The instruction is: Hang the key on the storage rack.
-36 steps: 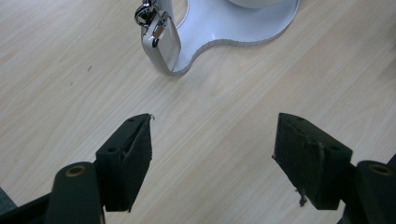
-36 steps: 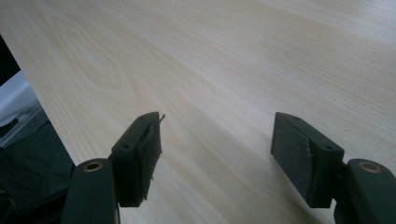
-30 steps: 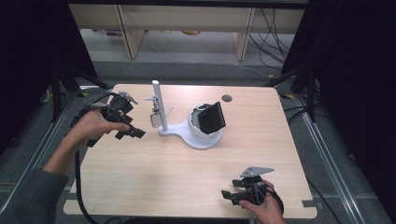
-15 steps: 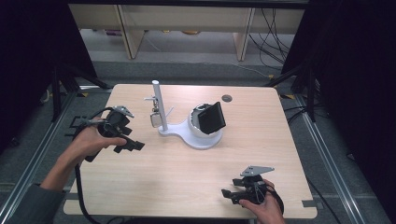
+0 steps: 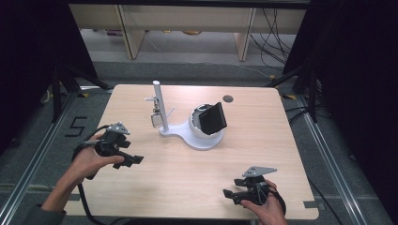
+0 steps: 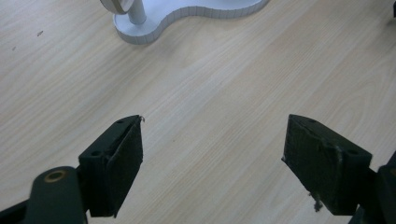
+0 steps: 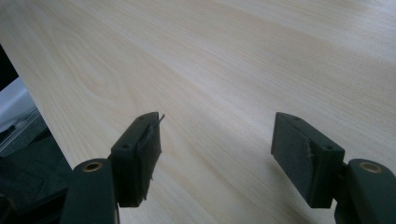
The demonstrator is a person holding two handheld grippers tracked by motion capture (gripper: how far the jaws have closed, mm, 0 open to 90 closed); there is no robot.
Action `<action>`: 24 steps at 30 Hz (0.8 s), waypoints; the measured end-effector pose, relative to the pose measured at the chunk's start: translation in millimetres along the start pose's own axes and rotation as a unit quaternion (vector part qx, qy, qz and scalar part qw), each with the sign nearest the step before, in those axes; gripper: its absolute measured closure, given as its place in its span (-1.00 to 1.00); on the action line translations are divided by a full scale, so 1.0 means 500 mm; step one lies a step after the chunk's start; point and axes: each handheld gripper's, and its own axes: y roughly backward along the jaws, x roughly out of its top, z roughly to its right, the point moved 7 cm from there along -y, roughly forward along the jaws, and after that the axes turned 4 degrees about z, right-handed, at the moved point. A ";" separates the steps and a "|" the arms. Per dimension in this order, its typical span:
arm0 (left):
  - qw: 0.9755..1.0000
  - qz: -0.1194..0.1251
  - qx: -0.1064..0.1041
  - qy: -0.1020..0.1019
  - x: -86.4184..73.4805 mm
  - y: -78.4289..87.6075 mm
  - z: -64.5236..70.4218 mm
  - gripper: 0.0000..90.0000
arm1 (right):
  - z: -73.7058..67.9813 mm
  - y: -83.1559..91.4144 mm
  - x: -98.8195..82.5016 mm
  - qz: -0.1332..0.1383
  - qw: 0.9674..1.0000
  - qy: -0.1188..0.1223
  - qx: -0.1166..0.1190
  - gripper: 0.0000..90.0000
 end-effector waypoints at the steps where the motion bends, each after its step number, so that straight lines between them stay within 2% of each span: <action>1: 1.000 0.003 0.000 -0.005 -0.013 -0.006 0.007 -0.56 | 0.004 0.002 0.001 0.000 1.000 0.012 -0.008 -0.25; 2: 1.000 0.006 -0.003 -0.006 -0.020 -0.011 0.013 -0.57 | 0.004 0.002 0.002 0.001 1.000 0.011 -0.008 -0.25; 3: 1.000 0.004 -0.004 -0.009 -0.026 -0.013 0.017 -0.57 | 0.001 0.001 0.002 0.004 1.000 0.006 0.001 -0.25; 5: 1.000 0.016 -0.005 -0.010 -0.036 -0.020 0.028 -0.57 | 0.000 0.002 0.001 0.001 1.000 0.001 -0.002 -0.25; 6: 1.000 0.016 -0.007 -0.020 -0.041 -0.020 0.032 -0.57 | -0.001 0.001 0.002 0.005 1.000 0.002 0.001 -0.25; 7: 0.999 0.032 -0.007 -0.017 -0.045 -0.025 0.040 -0.57 | 0.005 0.003 0.004 0.007 1.000 0.018 -0.011 -0.25; 9: 0.999 0.037 -0.007 -0.017 -0.049 -0.028 0.046 -0.59 | 0.005 0.003 0.006 0.010 1.000 0.021 -0.003 -0.25; 10: 0.999 0.043 -0.007 -0.015 -0.051 -0.031 0.052 -0.59 | 0.005 0.003 0.006 0.010 1.000 0.021 -0.003 -0.25; 11: 0.999 0.047 -0.008 -0.019 -0.057 -0.036 0.062 -0.59 | 0.001 0.005 0.005 0.006 1.000 0.005 -0.006 -0.25; 13: 0.998 0.055 -0.006 -0.013 -0.061 -0.042 0.071 -0.59 | 0.002 0.005 0.005 0.007 1.000 0.006 -0.005 -0.25; 14: 0.998 0.057 -0.006 -0.015 -0.064 -0.045 0.075 -0.59 | 0.007 0.003 0.007 0.015 1.000 0.020 -0.003 -0.25; 15: 0.998 0.059 -0.007 -0.012 -0.073 -0.053 0.089 -0.59 | 0.002 0.005 0.005 0.008 1.000 0.007 -0.005 -0.25; 16: 0.998 0.059 -0.007 -0.012 -0.073 -0.053 0.089 -0.59 | 0.002 0.005 0.005 0.008 1.000 0.007 -0.005 -0.25; 18: 0.998 0.060 -0.016 -0.017 -0.087 -0.064 0.108 -0.60 | 0.001 0.005 0.005 0.008 1.000 0.006 -0.006 -0.25; 20: 0.998 0.060 -0.019 -0.022 -0.100 -0.072 0.121 -0.60 | 0.006 0.004 0.008 0.014 1.000 0.019 -0.007 -0.25; 22: 0.998 0.066 -0.018 -0.014 -0.113 -0.081 0.132 -0.60 | 0.005 0.002 0.009 0.019 1.000 0.019 -0.002 -0.25; 24: 0.998 0.061 -0.019 -0.021 -0.125 -0.086 0.139 -0.60 | 0.006 0.004 0.009 0.018 1.000 0.019 -0.007 -0.25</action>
